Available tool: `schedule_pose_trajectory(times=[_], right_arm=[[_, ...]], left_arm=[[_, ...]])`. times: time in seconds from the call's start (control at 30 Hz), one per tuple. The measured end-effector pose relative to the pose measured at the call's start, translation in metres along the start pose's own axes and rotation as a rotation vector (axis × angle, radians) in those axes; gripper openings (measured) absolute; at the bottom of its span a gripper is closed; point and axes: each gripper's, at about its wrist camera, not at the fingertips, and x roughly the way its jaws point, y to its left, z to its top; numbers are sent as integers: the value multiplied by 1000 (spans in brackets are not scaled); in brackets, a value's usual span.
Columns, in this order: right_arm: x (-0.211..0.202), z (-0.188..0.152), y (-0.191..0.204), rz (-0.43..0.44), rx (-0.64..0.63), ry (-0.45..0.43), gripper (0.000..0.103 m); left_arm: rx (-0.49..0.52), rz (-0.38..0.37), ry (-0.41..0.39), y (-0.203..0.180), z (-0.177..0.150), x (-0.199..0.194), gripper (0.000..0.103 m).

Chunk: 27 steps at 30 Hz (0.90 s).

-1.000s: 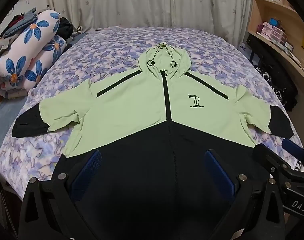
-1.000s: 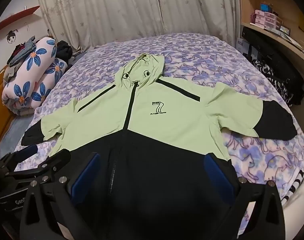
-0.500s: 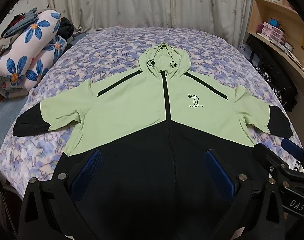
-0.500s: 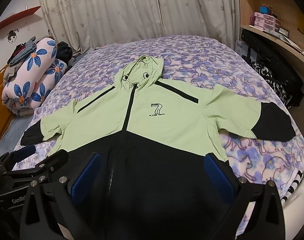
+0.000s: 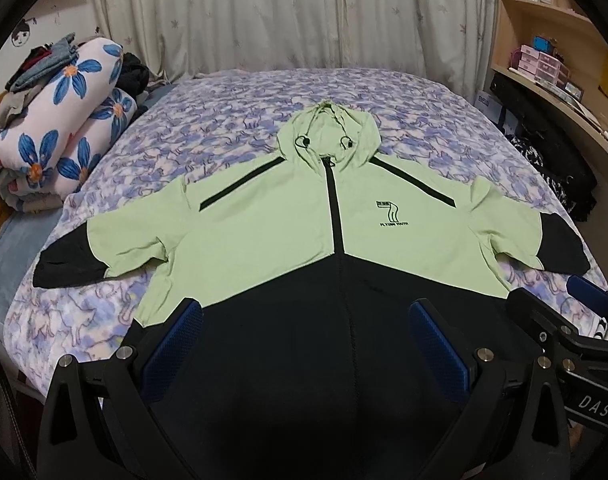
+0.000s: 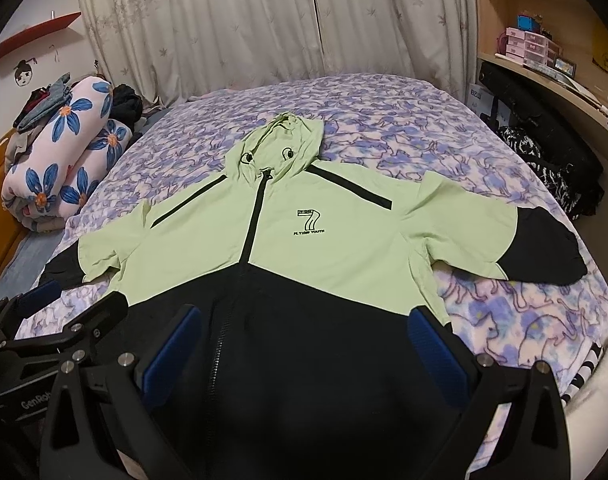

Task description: Fold large clothes

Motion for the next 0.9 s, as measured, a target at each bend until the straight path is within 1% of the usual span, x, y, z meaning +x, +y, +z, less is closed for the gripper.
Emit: schedule_pose_trajectory(times=[0.27, 0.4, 0.6, 0.67, 0.73, 0.87, 0.9], right_arm=[[-1, 9, -1, -28, -28, -23, 103], [-2, 16, -3, -57, -44, -51, 103], [-3, 32, -13, -97, -49, -95, 103], [-8, 38, -17, -119, -56, -124, 103], [-14, 47, -22, -165, -74, -166, 103], [-30, 69, -34, -242, -96, -255, 103], [-34, 75, -37, -247, -99, -278, 103]], left_arm=[[-15, -20, 23, 0, 5, 7, 102], [-18, -17, 21, 0, 9, 9, 102], [-25, -10, 26, -5, 27, 19, 102], [-25, -11, 24, -6, 34, 22, 102], [-27, -13, 15, -7, 44, 23, 102], [-14, -24, -30, -12, 68, 19, 102], [-9, -25, -43, -14, 72, 17, 102]])
